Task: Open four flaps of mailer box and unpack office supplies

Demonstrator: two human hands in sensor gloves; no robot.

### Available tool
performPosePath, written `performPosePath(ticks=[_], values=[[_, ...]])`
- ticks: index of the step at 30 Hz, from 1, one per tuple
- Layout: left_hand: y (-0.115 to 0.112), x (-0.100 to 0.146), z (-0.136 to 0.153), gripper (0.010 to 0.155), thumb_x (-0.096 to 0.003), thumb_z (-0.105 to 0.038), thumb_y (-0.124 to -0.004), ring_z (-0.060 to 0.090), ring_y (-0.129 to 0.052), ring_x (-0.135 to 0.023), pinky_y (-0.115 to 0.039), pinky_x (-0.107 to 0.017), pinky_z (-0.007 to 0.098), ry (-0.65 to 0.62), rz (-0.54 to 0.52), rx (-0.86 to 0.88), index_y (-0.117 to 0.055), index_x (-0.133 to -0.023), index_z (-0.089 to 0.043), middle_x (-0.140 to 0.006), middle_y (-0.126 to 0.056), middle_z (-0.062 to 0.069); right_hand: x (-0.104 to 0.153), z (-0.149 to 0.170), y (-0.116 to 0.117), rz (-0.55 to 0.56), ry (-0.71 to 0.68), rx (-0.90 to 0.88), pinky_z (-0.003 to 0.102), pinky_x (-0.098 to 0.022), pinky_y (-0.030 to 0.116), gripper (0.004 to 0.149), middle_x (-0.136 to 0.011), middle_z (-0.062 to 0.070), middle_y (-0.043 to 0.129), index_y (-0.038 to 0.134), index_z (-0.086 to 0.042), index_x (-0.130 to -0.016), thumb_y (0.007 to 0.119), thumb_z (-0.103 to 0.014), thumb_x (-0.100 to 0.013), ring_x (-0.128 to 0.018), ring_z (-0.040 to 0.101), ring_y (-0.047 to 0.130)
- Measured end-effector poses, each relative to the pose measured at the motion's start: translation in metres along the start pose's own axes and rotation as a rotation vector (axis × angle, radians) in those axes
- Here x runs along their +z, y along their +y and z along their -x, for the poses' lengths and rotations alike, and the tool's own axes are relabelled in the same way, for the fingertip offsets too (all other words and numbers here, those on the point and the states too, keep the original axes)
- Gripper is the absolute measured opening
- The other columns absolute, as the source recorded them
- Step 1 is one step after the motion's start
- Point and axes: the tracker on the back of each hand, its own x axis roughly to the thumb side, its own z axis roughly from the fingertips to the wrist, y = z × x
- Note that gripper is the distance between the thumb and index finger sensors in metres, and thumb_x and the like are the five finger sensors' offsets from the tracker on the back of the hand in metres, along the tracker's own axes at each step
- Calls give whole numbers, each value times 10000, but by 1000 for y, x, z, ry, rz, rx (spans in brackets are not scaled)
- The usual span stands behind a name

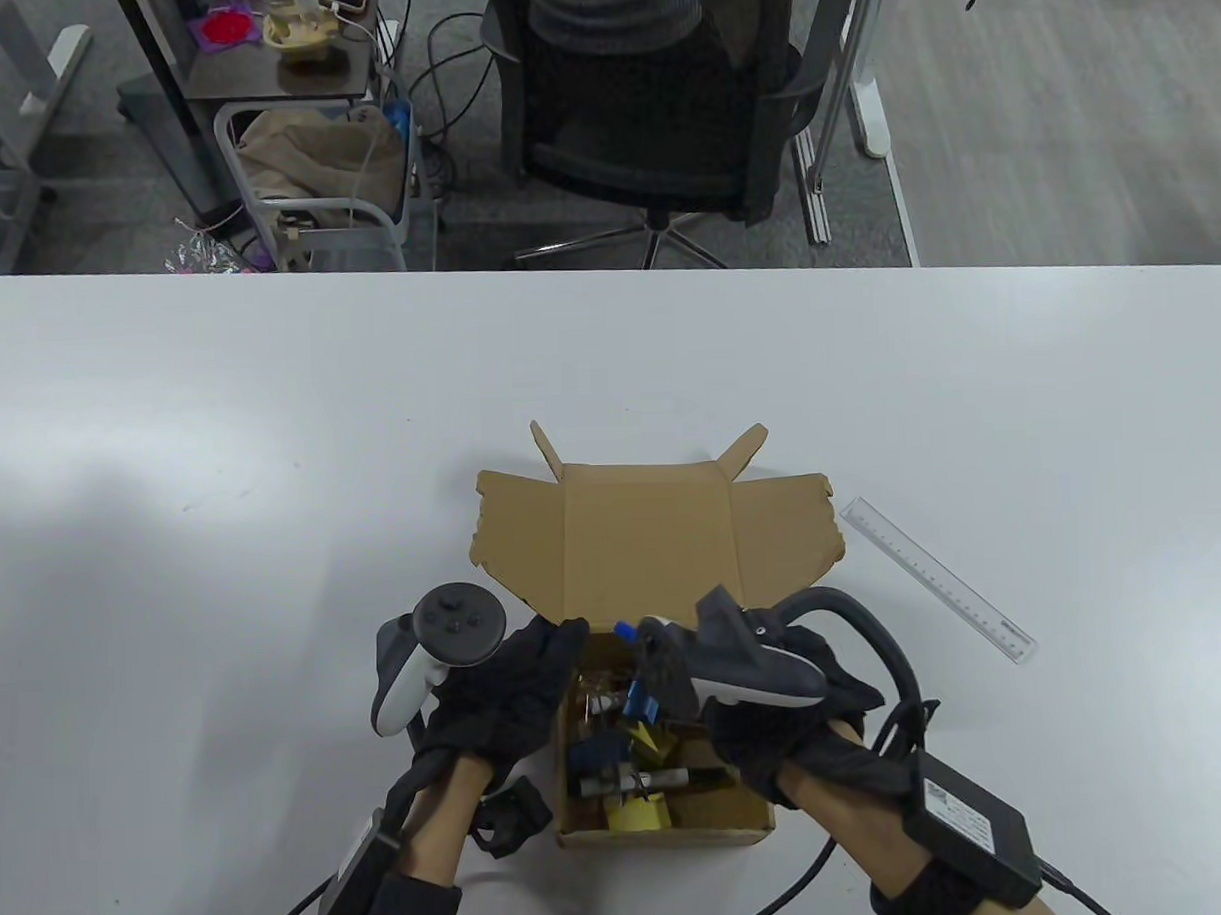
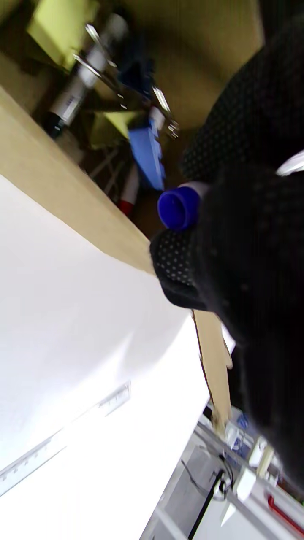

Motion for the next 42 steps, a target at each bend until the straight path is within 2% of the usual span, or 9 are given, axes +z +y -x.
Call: performPosePath(ticks=[3, 8, 11, 16, 19, 27, 37, 42], values=[[0, 0, 0, 622, -588, -625, -414, 362, -566, -1155, -507, -826, 599, 1, -1, 0, -509, -1121, -318, -1208, -616, -14, 12, 24, -7, 49, 39, -102, 337, -93, 874, 463, -604, 196, 1016, 900, -44, -774, 880, -407, -488, -176, 119, 975], [0, 0, 0, 623, -588, -626, -414, 364, -563, -1155, -507, -826, 600, 2, -1, 0, -508, -1121, -318, -1208, -616, -13, 32, 74, 1, 165, 161, -284, 341, -87, 871, 463, -587, 207, 1013, 898, -21, -770, 872, -393, -496, -170, 126, 972], [0, 0, 0, 622, -589, -625, -414, 364, -566, -1154, -507, -826, 600, 2, -2, 1, -508, -1121, -318, -1207, -617, -13, 42, 102, 14, 215, 249, -390, 338, -84, 872, 464, -579, 214, 1012, 899, -8, -767, 870, -388, -502, -164, 124, 972], [0, 0, 0, 621, -589, -626, -413, 366, -562, -1154, -506, -826, 599, 2, -1, 1, -508, -1120, -319, -1208, -616, -13, 47, 132, 48, 191, 385, -488, 328, -77, 876, 467, -564, 225, 1011, 898, 13, -760, 870, -379, -509, -156, 115, 972], [0, 0, 0, 622, -589, -627, -413, 365, -562, -1154, -507, -825, 600, 2, 0, 2, -507, -1121, -320, -1209, -613, -11, 42, 139, 71, 148, 459, -484, 325, -76, 879, 461, -559, 229, 1009, 896, 20, -757, 870, -371, -513, -155, 111, 974], [0, 1, 0, 622, -589, -626, -412, 367, -561, -1154, -507, -824, 601, 3, -4, 8, -506, -1121, -317, -1209, -612, -9, 6, 127, 123, -45, 457, -417, 328, -75, 883, 460, -553, 230, 1009, 893, 23, -753, 867, -368, -512, -154, 114, 980], [0, 1, 1, 621, -588, -624, -414, 366, -564, -1153, -508, -825, 599, 2, -9, 9, -511, -1119, -317, -1208, -615, -9, -18, 113, 158, -202, 468, -330, 334, -74, 883, 458, -542, 219, 1013, 894, 23, -748, 852, -372, -520, -149, 118, 982], [1, 1, 1, 622, -587, -625, -415, 366, -566, -1153, -509, -825, 599, 3, -9, 7, -513, -1119, -317, -1206, -619, -9, -21, 110, 161, -229, 501, -295, 345, -97, 891, 471, -565, 220, 1013, 891, 5, -759, 839, -404, -532, -173, 133, 994]])
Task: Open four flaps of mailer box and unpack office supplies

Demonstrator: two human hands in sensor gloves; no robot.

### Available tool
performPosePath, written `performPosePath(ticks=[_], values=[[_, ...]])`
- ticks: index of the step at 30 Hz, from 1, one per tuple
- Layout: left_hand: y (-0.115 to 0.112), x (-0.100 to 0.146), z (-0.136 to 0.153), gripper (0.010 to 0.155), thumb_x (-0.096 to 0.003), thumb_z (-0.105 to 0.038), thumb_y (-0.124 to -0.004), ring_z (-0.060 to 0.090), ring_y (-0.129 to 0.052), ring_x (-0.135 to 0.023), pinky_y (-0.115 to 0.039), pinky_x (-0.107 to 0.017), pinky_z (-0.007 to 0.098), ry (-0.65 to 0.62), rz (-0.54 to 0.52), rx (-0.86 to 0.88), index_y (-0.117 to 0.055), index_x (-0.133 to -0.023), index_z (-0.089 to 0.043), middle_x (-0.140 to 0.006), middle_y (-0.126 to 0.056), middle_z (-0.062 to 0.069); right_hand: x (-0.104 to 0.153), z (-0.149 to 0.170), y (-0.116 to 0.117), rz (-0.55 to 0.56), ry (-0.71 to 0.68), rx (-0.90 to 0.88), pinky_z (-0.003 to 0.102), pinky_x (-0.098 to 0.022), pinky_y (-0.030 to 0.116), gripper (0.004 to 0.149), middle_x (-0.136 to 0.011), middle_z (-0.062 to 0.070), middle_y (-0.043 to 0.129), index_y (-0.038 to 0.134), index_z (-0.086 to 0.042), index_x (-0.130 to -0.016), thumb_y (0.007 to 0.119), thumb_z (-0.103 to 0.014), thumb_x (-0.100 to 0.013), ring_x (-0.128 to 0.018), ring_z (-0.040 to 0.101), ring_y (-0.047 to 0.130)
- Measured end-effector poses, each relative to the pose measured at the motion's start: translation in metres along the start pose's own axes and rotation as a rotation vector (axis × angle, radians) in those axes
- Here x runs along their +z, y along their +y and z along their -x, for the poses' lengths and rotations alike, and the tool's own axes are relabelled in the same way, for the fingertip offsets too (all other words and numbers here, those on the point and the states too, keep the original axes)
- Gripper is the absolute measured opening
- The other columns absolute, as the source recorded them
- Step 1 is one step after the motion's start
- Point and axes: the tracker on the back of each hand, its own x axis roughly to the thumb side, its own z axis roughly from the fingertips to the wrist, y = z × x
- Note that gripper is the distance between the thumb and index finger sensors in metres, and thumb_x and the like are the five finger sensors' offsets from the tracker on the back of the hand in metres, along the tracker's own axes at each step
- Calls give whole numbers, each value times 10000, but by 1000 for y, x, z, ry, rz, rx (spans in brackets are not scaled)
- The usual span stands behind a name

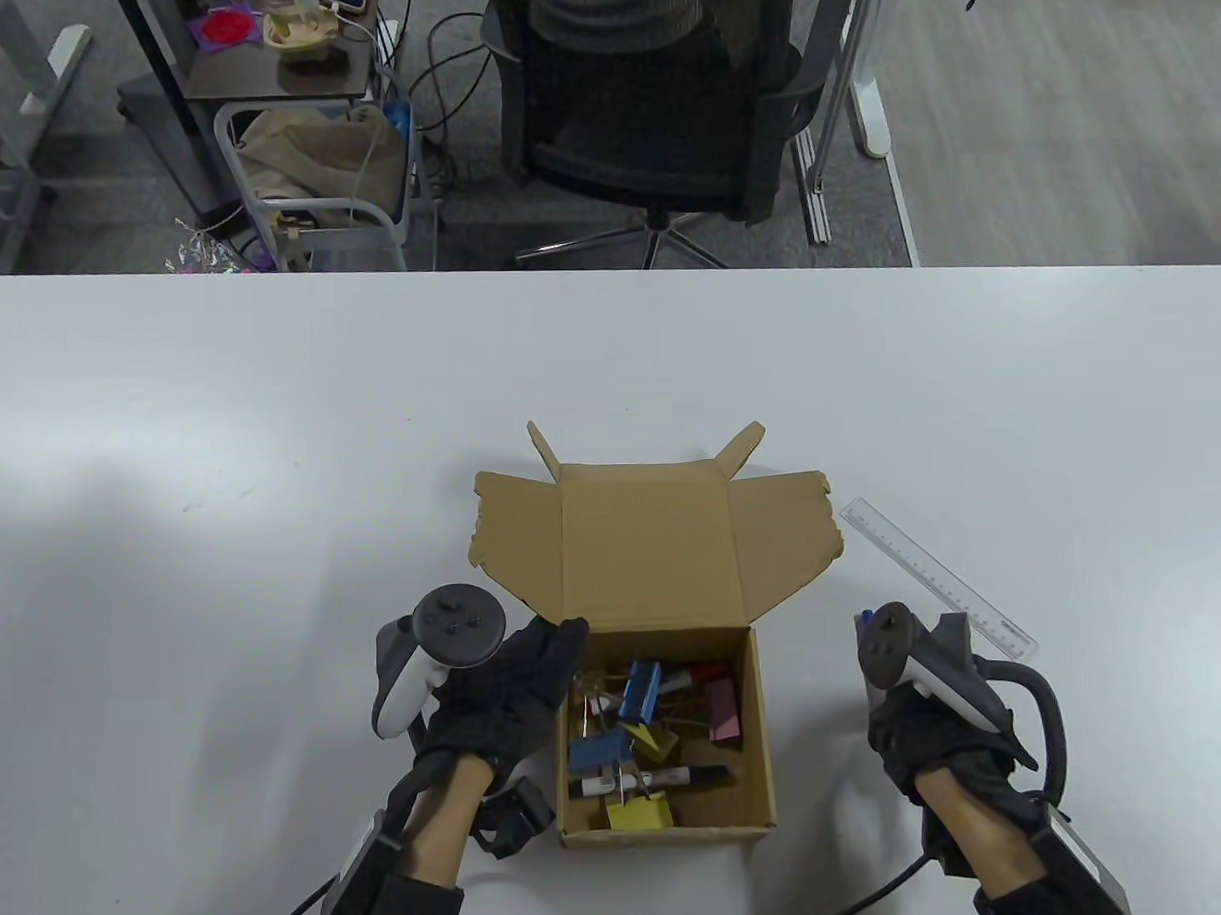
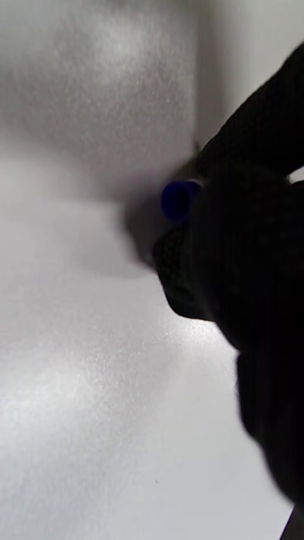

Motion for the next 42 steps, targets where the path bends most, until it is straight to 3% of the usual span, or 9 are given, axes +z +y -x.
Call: performPosePath(ticks=[7, 15, 20, 24, 30, 35, 42], values=[[0, 0, 0, 623, -587, -626, -414, 363, -564, -1155, -507, -826, 599, 2, 0, -4, -510, -1120, -319, -1208, -617, -11, 13, 7, -14, 39, 35, -30, 412, -198, 909, 601, -687, 284, 968, 834, 28, -854, 827, -481, -534, -298, 220, 1029], [0, 0, -1, 622, -586, -626, -416, 365, -565, -1155, -506, -825, 602, 4, 1, -2, -513, -1118, -319, -1207, -618, -10, 59, 21, -65, 231, -78, -216, 598, -407, 835, 651, -877, 353, 850, 732, 5, -976, 826, -470, -540, -606, 448, 974], [0, 0, -1, 622, -586, -626, -416, 364, -566, -1154, -506, -824, 603, 4, 1, -2, -513, -1118, -319, -1206, -620, -11, 97, 0, -93, 388, -209, -213, 653, -470, 784, 649, -948, 349, 807, 709, -19, -1002, 836, -452, -536, -724, 510, 910], [0, 0, -1, 622, -586, -626, -416, 365, -566, -1154, -507, -825, 601, 4, 0, -4, -513, -1118, -319, -1207, -619, -12, 126, -36, -106, 486, -284, -82, 691, -517, 733, 653, -1001, 330, 773, 699, -34, -1016, 843, -449, -532, -804, 540, 845], [0, 0, -1, 623, -586, -625, -417, 367, -567, -1153, -508, -824, 601, 4, -1, -5, -514, -1118, -317, -1207, -620, -11, 141, -93, -108, 427, -501, 2, 669, -531, 746, 623, -989, 304, 808, 721, -44, -1003, 863, -409, -519, -800, 510, 873], [0, 0, -1, 622, -586, -625, -416, 362, -566, -1155, -509, -825, 600, 2, 1, -5, -514, -1118, -319, -1206, -622, -12, 133, -146, -93, 323, -646, 147, 632, -547, 770, 573, -966, 276, 851, 752, -59, -982, 884, -341, -501, -787, 469, 913], [0, -1, -1, 622, -586, -627, -417, 361, -564, -1157, -505, -826, 601, -2, 10, -9, -515, -1118, -320, -1206, -623, -14, 107, -186, -64, 193, -610, 288, 612, -553, 793, 541, -959, 285, 864, 764, -38, -974, 885, -256, -494, -786, 471, 932]])
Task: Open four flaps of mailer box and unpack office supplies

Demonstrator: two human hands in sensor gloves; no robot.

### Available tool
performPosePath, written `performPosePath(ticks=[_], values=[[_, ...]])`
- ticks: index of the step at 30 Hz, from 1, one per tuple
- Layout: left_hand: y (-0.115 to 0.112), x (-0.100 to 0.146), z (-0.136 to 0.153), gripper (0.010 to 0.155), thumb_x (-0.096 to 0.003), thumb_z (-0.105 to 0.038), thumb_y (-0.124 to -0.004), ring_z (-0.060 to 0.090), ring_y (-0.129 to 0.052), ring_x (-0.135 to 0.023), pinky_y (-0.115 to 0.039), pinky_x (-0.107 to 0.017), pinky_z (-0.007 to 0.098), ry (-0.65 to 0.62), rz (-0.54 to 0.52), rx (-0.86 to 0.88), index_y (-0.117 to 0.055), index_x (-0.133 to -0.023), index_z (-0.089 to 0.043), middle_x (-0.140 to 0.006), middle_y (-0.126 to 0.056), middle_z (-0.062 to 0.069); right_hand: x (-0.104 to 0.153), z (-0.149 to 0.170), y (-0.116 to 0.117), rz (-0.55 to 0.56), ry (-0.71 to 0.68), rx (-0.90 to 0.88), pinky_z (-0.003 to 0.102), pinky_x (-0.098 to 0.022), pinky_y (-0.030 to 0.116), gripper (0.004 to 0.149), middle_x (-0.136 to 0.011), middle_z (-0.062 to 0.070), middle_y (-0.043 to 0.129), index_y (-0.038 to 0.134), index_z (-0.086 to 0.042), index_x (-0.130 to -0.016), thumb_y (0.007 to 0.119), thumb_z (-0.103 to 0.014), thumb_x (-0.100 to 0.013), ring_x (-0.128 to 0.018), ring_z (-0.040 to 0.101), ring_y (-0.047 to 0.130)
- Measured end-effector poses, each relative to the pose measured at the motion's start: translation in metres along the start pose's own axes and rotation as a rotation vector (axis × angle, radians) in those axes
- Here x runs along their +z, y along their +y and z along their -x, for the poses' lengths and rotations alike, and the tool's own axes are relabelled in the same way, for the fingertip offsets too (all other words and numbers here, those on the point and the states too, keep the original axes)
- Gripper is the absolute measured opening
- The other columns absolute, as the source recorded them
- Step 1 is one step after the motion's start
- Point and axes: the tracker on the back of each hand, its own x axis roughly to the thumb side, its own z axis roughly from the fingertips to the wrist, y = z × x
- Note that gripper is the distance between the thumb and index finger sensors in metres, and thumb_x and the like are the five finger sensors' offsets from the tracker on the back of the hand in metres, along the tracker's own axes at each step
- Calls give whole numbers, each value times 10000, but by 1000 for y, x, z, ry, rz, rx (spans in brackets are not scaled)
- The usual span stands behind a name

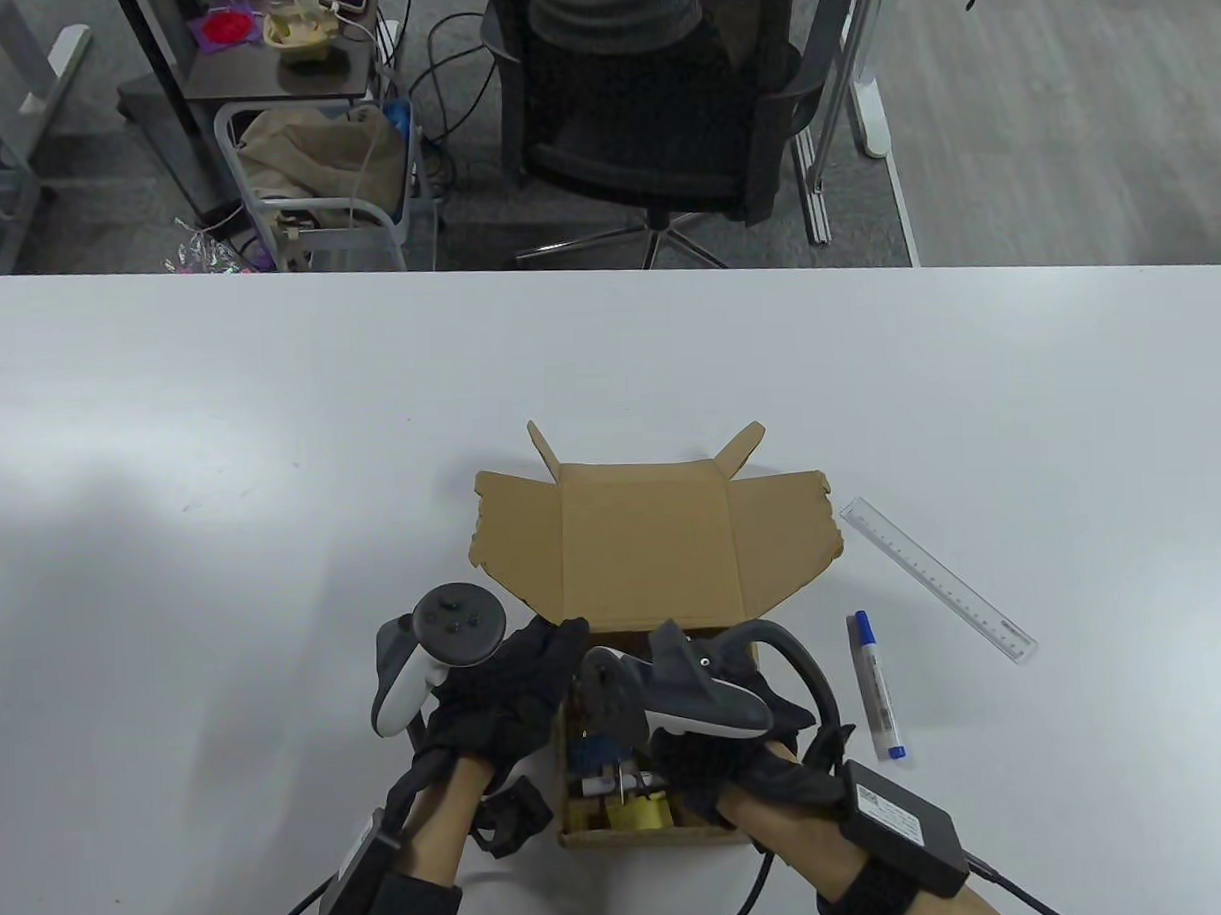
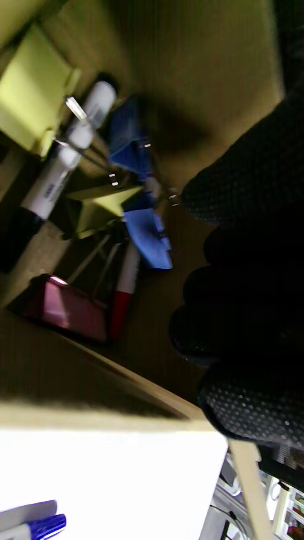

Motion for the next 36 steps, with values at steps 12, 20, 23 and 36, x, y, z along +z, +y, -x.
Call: performPosePath(ticks=[12, 20, 23, 36], values=[[-1, -1, -1, 618, -585, -623, -428, 368, -568, -1153, -502, -825, 608, -3, -6, -14, -528, -1112, -317, -1201, -635, -11, -36, -16, 27, -202, 102, 149, 612, -546, 785, 601, -983, 325, 791, 615, 80, -1017, 792, -188, -509, -818, 507, 894], [1, -1, -2, 612, -587, -621, -431, 367, -563, -1156, -496, -828, 609, -5, 1, -26, -528, -1109, -316, -1199, -637, -16, -34, -10, 42, -192, 84, 175, 566, -531, 770, 682, -1065, 326, 670, 455, 98, -1077, 754, -156, -519, -743, 447, 904], [0, -1, -2, 611, -587, -620, -431, 369, -563, -1156, -496, -827, 611, -5, -1, -26, -532, -1108, -315, -1199, -637, -13, -39, -7, 48, -256, 102, 187, 538, -526, 748, 703, -1065, 298, 667, 434, 83, -1098, 761, -196, -542, -736, 422, 863], [1, -2, -2, 608, -586, -618, -433, 367, -563, -1157, -493, -828, 613, -4, 0, -23, -540, -1103, -317, -1196, -644, -17, -46, -11, 55, -333, 95, 251, 433, -349, 858, 544, -851, 239, 919, 697, 2, -953, 891, -298, -543, -471, 269, 997]])
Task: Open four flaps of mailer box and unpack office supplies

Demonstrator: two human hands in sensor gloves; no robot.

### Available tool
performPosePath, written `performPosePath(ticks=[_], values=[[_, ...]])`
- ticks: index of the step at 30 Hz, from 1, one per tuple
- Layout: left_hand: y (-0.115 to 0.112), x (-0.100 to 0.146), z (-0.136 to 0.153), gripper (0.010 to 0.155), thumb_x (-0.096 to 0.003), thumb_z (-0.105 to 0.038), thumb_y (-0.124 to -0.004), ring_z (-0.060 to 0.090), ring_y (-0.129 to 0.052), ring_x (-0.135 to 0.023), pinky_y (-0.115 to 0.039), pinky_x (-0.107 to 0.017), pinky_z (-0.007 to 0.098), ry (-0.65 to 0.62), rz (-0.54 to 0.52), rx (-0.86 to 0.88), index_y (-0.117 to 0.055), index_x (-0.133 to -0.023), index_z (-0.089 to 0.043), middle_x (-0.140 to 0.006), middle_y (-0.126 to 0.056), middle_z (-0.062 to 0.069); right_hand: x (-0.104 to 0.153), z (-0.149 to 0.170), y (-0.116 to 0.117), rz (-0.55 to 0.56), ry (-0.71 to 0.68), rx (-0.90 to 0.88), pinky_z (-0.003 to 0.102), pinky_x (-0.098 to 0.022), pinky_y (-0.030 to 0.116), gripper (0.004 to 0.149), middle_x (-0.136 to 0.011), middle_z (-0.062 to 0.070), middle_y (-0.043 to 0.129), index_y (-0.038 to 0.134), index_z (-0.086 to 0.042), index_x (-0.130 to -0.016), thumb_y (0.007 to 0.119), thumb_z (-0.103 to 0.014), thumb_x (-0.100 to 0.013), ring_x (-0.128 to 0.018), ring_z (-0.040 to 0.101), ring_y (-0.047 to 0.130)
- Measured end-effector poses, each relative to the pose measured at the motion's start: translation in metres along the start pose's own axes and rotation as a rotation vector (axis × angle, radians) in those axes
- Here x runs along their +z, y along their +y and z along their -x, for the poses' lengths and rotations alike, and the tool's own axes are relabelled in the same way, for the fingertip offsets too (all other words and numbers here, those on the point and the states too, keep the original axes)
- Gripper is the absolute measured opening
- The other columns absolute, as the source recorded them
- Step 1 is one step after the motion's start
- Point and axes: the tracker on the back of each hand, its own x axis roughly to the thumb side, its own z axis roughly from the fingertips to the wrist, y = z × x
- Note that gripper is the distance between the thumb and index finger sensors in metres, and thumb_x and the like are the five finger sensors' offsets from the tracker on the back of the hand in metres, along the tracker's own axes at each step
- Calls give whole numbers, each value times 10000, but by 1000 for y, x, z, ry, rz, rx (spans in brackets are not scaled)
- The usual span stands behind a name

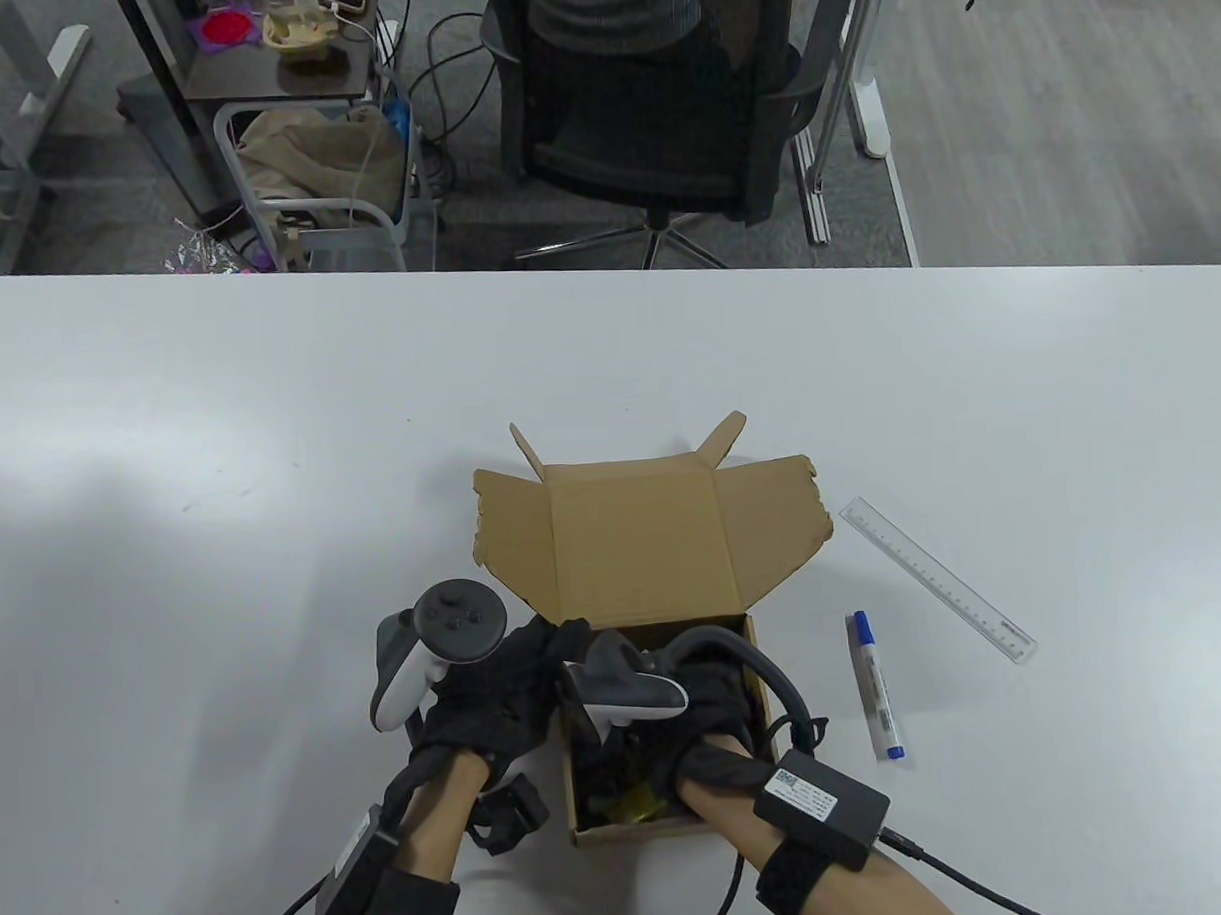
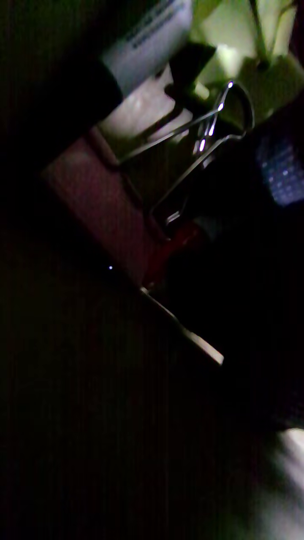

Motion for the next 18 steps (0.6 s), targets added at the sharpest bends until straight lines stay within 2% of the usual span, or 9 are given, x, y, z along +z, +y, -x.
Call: performPosePath(ticks=[3, 7, 13, 18], values=[[0, 0, 0, 604, -587, -617, -435, 370, -562, -1157, -493, -827, 613, 0, -1, 4, -543, -1101, -319, -1195, -645, -13, 2, 0, 0, 13, -1, 18, 413, -302, 866, 549, -811, 229, 948, 721, -12, -928, 905, -328, -519, -393, 233, 1005], [0, 0, 0, 601, -586, -620, -434, 367, -560, -1159, -489, -830, 614, 0, 3, 7, -544, -1099, -325, -1197, -642, -17, 15, 4, -7, 111, -8, 11, 420, -250, 870, 546, -731, 214, 992, 794, -21, -869, 923, -362, -462, -307, 216, 1000], [2, -1, 0, 601, -587, -623, -439, 367, -557, -1161, -485, -830, 616, 3, 12, 12, -551, -1099, -331, -1198, -645, -18, 42, 15, -22, 112, -24, -1, 414, -244, 874, 481, -685, 184, 1010, 838, -75, -822, 924, -383, -463, -295, 183, 1000], [2, -1, 0, 600, -587, -625, -436, 366, -559, -1160, -487, -830, 612, 6, 7, 12, -548, -1099, -333, -1197, -643, -19, 76, 40, -30, 204, -40, -123, 413, -234, 879, 480, -651, 188, 1018, 852, -61, -803, 926, -385, -456, -286, 180, 1002]])
